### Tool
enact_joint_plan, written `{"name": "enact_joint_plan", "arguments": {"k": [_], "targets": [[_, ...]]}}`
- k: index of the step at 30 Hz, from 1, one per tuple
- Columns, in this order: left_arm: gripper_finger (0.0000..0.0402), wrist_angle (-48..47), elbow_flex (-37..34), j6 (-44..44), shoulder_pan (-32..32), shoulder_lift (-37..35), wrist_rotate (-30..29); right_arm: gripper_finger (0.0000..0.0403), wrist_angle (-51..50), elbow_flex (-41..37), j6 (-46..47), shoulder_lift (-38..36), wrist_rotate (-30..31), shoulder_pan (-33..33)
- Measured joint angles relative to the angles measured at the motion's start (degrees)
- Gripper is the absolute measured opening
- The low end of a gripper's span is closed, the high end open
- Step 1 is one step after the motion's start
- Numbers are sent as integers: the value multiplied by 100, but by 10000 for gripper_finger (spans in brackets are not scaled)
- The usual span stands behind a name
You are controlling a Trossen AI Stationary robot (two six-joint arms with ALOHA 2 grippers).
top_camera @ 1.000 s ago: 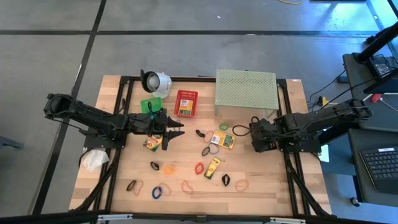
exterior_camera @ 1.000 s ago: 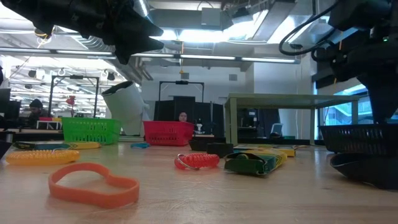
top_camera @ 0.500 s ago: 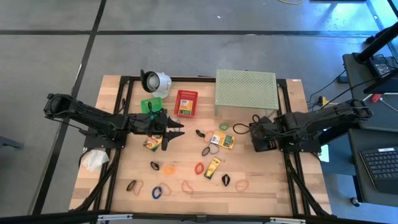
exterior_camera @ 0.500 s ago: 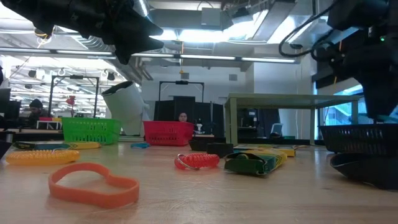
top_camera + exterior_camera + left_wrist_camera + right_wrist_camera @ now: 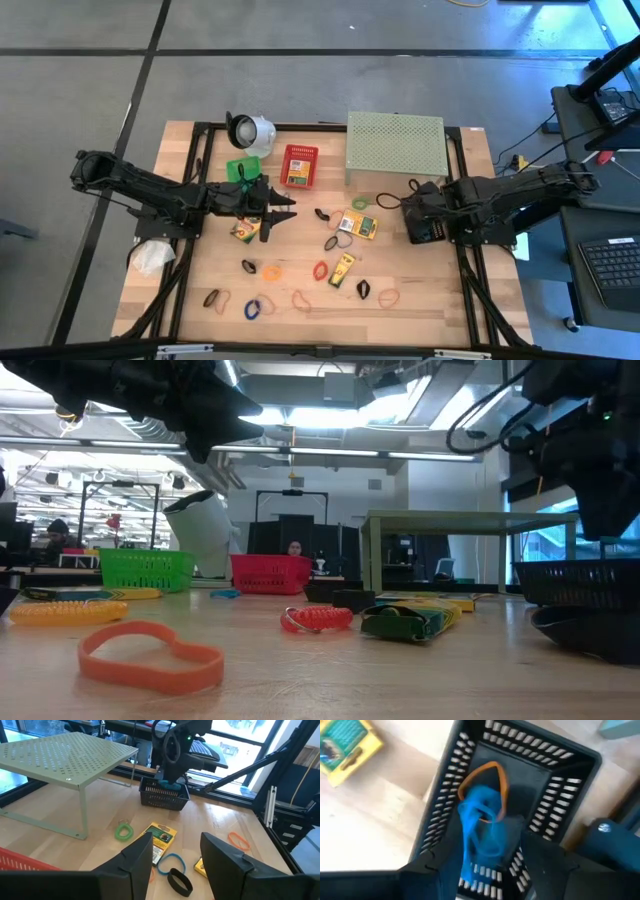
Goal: Pick & Place Office Desk Supplies
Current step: Put the blue rubber band into the black basket
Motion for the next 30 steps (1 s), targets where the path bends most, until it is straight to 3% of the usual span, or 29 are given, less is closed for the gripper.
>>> {"name": "enact_joint_plan", "arguments": {"k": [8, 13, 25, 30], "targets": [[158, 12, 0, 0, 1, 0, 5, 196, 178, 13, -39, -6, -73, -30], [158, 21, 0, 0, 1, 0, 5, 196, 59, 26, 160, 25, 191, -85], [159, 19, 0, -1, 0, 0, 97, 196, 47, 23, 1012, 27, 171, -305], [161, 21, 0, -5, 0, 0, 97, 196, 96, 23, 1707, 27, 554, -305]]}}
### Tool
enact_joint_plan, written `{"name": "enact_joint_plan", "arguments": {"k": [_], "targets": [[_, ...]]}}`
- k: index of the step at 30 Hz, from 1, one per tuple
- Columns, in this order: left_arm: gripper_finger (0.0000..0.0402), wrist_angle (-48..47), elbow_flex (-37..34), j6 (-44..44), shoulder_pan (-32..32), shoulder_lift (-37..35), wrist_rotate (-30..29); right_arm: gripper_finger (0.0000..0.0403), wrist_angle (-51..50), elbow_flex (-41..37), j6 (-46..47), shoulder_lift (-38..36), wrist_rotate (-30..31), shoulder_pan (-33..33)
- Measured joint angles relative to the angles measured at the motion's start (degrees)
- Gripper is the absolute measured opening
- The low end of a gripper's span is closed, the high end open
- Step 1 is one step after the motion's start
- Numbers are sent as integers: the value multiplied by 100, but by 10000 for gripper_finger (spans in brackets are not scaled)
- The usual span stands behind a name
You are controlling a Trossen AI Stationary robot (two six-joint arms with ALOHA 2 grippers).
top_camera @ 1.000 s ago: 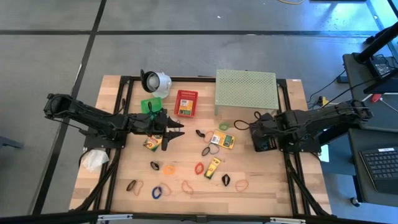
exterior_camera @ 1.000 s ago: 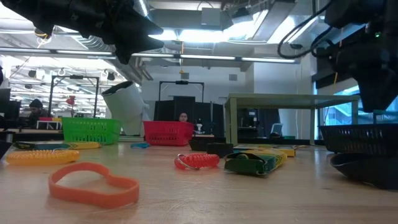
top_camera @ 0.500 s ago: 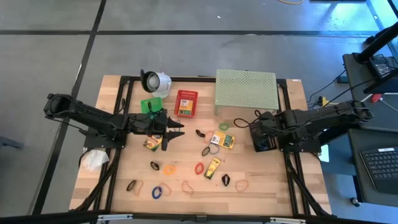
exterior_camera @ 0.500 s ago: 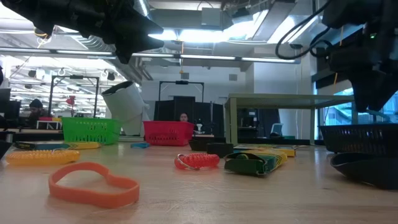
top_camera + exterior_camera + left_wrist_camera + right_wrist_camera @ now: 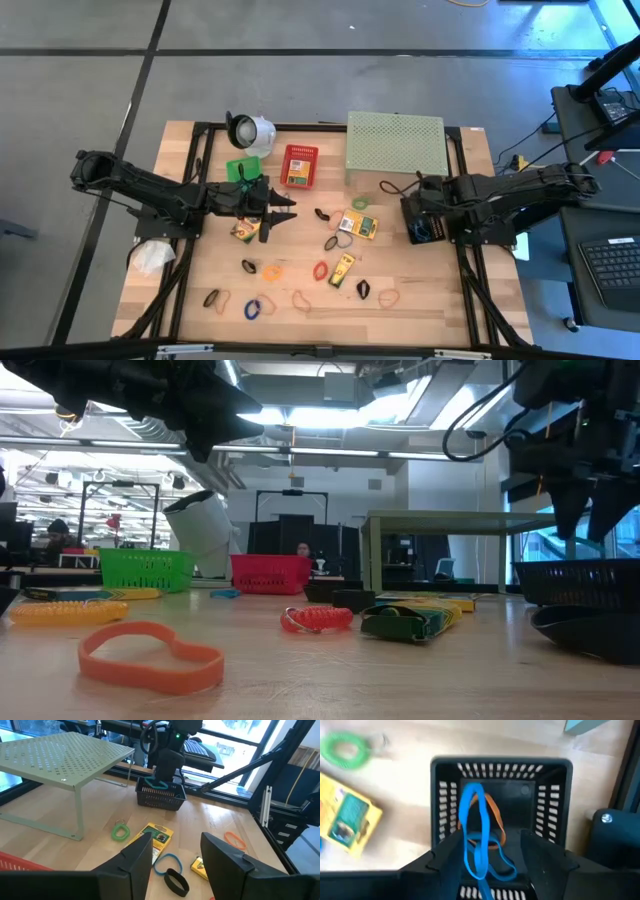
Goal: Pick & Place Office Desk Supplies
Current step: Put the blue rubber band into the black basket
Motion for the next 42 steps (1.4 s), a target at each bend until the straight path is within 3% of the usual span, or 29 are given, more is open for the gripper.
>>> {"name": "enact_joint_plan", "arguments": {"k": [17, 20, 23, 30, 35, 42], "targets": [[160, -3, 0, -36, 1, 0, 105, 194, 95, 7, -738, 79, -598, -11], [161, 2, 0, -37, 0, 0, 105, 192, -128, 0, -458, 87, -453, -19], [160, -2, 0, -38, 1, 0, 118, 187, 55, -1, -830, 116, -819, -35], [161, 0, 0, -39, 1, 0, 151, 173, 188, -2, -700, 127, -813, -72], [160, -4, 0, -42, 1, 0, 189, 173, -41, -4, -112, 115, -45, -87], [160, -2, 0, -58, -1, 0, 190, 174, -32, -4, 397, 90, 299, -102]]}}
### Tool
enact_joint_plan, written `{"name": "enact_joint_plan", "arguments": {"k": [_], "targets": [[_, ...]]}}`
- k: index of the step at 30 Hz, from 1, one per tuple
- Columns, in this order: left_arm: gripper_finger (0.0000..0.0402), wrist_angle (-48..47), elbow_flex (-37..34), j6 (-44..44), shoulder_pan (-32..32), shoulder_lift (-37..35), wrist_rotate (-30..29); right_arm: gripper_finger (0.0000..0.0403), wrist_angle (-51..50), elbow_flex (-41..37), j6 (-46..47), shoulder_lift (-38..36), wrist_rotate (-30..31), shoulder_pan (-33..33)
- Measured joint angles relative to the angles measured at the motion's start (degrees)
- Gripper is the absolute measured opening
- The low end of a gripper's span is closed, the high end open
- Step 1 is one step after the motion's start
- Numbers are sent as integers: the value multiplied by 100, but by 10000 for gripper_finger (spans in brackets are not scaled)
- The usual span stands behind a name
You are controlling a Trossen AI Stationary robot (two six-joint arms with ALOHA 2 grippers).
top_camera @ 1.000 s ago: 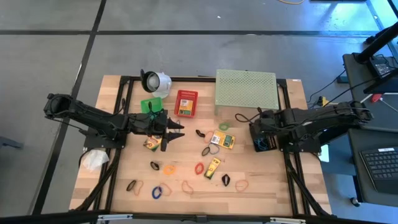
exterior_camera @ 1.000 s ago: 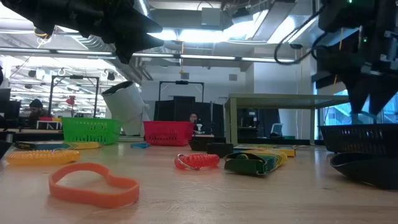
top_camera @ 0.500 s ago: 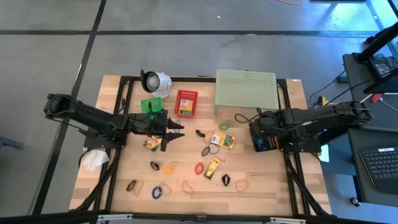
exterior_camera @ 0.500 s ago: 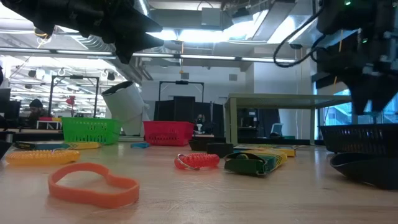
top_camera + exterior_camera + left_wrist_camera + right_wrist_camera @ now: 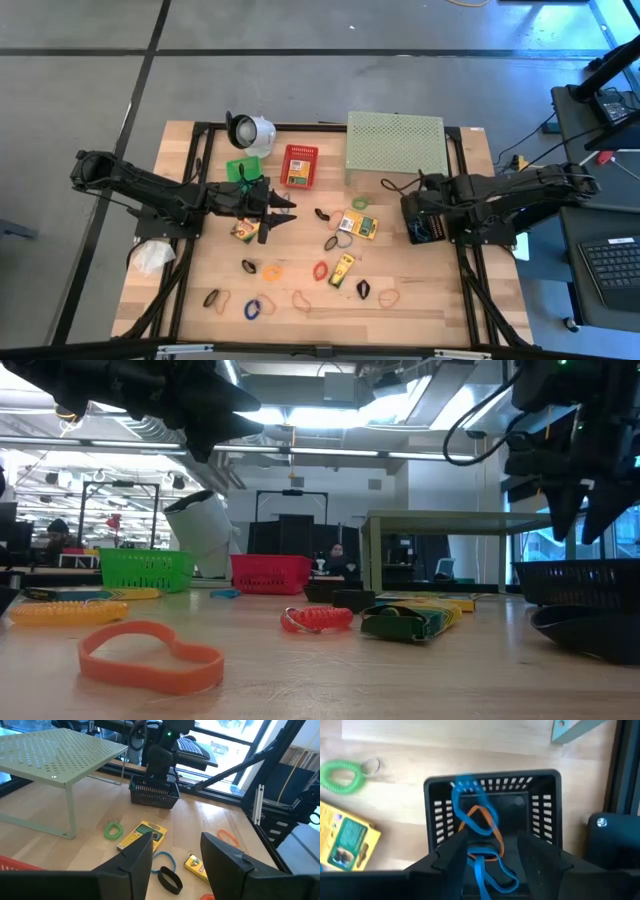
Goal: Pick & Place Office Desk Supplies
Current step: Put the blue rubber band into the black basket, then put the crayons box into the red basket
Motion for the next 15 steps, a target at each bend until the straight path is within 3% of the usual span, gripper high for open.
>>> {"name": "enact_joint_plan", "arguments": {"k": [10, 15], "targets": [[159, -2, 0, -2, 2, 0, -2, 174, 109, 0, -249, -2, -29, 2], [161, 0, 0, 2, 2, 0, -2, 174, 262, 234, -1216, -8, 442, 94]]}}
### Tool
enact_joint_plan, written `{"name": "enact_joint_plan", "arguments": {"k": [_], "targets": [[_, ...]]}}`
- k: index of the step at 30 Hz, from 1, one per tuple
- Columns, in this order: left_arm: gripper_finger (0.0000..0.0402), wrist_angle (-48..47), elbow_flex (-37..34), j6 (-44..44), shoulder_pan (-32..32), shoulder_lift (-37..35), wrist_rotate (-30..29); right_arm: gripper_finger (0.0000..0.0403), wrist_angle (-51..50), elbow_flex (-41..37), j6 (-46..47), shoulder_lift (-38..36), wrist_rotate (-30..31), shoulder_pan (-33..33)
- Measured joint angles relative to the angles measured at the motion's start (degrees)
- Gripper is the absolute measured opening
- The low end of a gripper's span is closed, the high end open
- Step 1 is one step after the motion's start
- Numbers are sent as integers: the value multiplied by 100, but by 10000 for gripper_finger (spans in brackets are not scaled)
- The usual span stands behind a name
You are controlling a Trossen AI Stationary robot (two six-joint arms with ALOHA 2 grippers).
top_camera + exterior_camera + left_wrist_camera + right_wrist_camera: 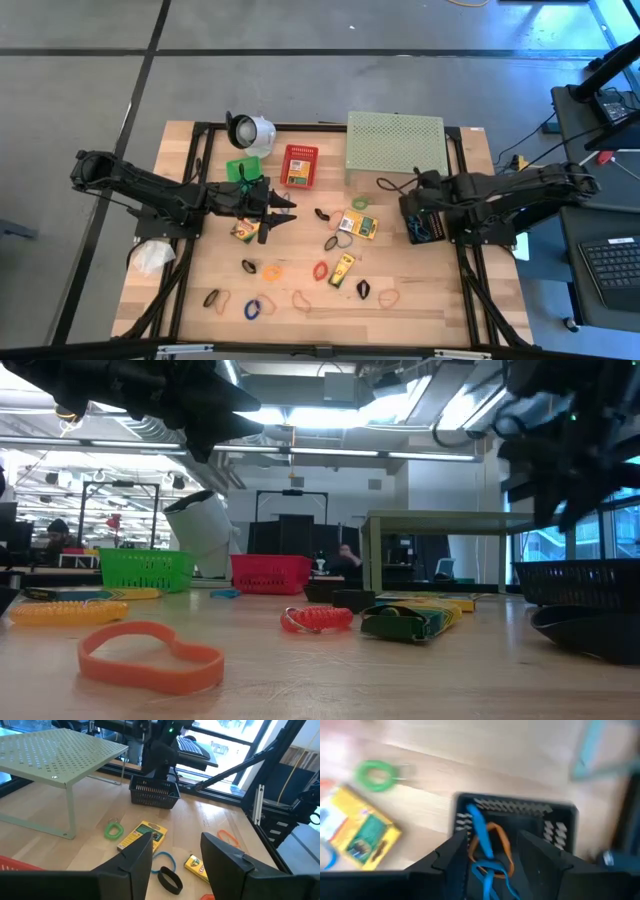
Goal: Pick & Place Office Desk Supplies
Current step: Put the crayons box into the red basket
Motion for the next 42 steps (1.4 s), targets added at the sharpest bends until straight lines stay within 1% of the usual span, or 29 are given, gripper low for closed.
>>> {"name": "enact_joint_plan", "arguments": {"k": [2, 5, 7, 10, 14, 19, 25, 30, 37, 42], "targets": [[161, 0, 0, 0, -2, 0, 0, 174, 163, 150, -715, -1, 105, 31], [160, 1, 0, 4, 0, 0, -2, 174, 751, 377, -2155, 11, 71, 92], [161, 0, 0, 8, 0, 0, -3, 174, 1073, 503, -3055, 102, 52, 175], [161, 0, 0, 18, 0, 0, -41, 174, 1285, 656, -4209, 340, 8, 305], [160, -4, 0, 82, 0, 0, -44, 174, 1353, 691, -5270, 881, -232, 549], [161, -37, 0, 83, 0, 0, -44, 174, 1409, 691, -5949, 1670, -70, 912], [161, -47, 0, 79, 0, 0, -44, 174, 2118, 693, -6508, 2317, 111, 1263], [160, -46, 0, 79, 0, 0, -44, 174, 2590, 695, -6918, 2618, 200, 1418], [161, -48, 0, 81, 0, 0, -44, 174, 2648, 695, -7555, 2884, 221, 1699], [160, -50, 0, 81, 0, 0, -44, 174, 2717, 695, -7916, 2893, 573, 1785]]}}
